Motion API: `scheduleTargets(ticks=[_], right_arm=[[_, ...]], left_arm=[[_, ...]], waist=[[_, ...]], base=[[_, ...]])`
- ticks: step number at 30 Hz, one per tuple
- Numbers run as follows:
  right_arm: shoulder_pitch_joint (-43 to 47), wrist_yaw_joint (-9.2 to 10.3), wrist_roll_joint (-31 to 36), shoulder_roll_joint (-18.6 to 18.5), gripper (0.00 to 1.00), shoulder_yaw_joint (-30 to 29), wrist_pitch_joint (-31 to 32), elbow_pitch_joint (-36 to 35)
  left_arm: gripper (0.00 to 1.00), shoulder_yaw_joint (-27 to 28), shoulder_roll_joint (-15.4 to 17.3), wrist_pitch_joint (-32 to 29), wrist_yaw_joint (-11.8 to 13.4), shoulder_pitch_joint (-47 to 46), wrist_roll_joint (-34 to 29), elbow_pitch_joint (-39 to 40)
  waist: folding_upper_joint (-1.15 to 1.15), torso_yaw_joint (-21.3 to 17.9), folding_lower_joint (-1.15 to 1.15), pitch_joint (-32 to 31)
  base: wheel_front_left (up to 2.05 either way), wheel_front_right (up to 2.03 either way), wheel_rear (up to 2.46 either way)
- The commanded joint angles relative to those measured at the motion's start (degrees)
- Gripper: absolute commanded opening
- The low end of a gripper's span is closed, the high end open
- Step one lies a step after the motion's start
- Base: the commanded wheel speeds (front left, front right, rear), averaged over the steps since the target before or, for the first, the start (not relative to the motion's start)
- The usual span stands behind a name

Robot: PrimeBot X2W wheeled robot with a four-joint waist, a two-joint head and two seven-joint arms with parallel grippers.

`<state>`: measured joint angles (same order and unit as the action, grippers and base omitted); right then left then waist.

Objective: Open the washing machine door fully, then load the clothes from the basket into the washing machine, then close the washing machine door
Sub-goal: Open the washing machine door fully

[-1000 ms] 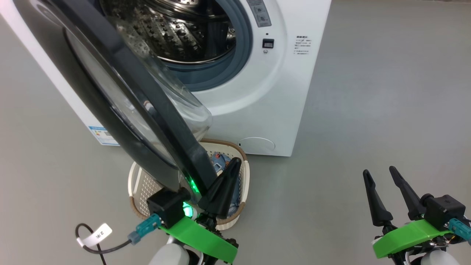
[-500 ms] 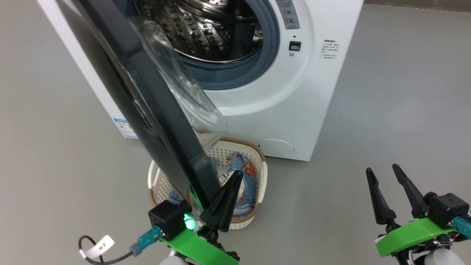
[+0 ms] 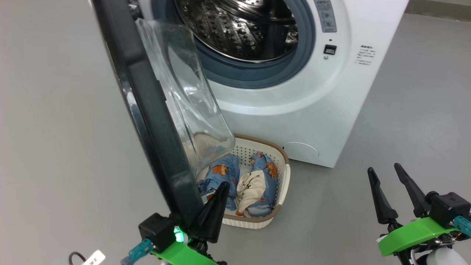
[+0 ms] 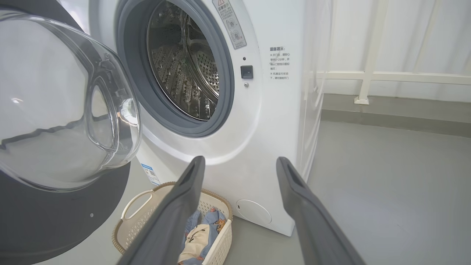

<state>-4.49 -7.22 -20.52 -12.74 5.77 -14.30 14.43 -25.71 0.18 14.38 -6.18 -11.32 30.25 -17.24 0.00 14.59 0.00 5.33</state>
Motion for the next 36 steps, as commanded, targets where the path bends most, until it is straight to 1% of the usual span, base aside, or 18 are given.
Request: scheduleTargets(ticks=[1,7,18,29,36], right_arm=[[-1.86,-0.26,0.36,-1.17,1.00,1.26,-0.70,-1.45],[-1.67,-0.26,0.29,-1.34,1.00,1.17,-0.70,-1.45],[-1.25,-0.26,0.24,-1.55,1.00,1.14,-0.70,-1.40],[-1.08,-0.26,0.29,-1.78,1.00,1.25,-0.70,-1.51],[-1.39,-0.26,0.27,-2.26,1.00,1.08,-0.70,-1.55]], left_arm=[[0.00,5.32,2.70,0.62,1.75,-1.78,0.04,0.92],[0.00,6.79,2.70,0.62,2.29,-0.01,-1.51,2.13],[0.00,11.31,2.86,0.62,3.34,3.29,-4.60,4.77],[0.00,18.13,3.92,0.62,5.57,4.94,-5.62,5.99],[0.00,23.31,5.08,0.62,5.92,3.00,-5.92,4.79]], waist=[[0.00,1.20,0.00,-0.19],[0.00,3.54,0.00,-0.36],[0.00,7.04,0.00,-0.97],[0.00,9.08,0.00,-0.74],[0.00,9.87,0.00,-0.01]], base=[[0.00,0.00,0.00],[0.00,0.00,0.00],[0.00,0.00,0.00],[0.00,0.00,0.00],[0.00,0.00,0.00]])
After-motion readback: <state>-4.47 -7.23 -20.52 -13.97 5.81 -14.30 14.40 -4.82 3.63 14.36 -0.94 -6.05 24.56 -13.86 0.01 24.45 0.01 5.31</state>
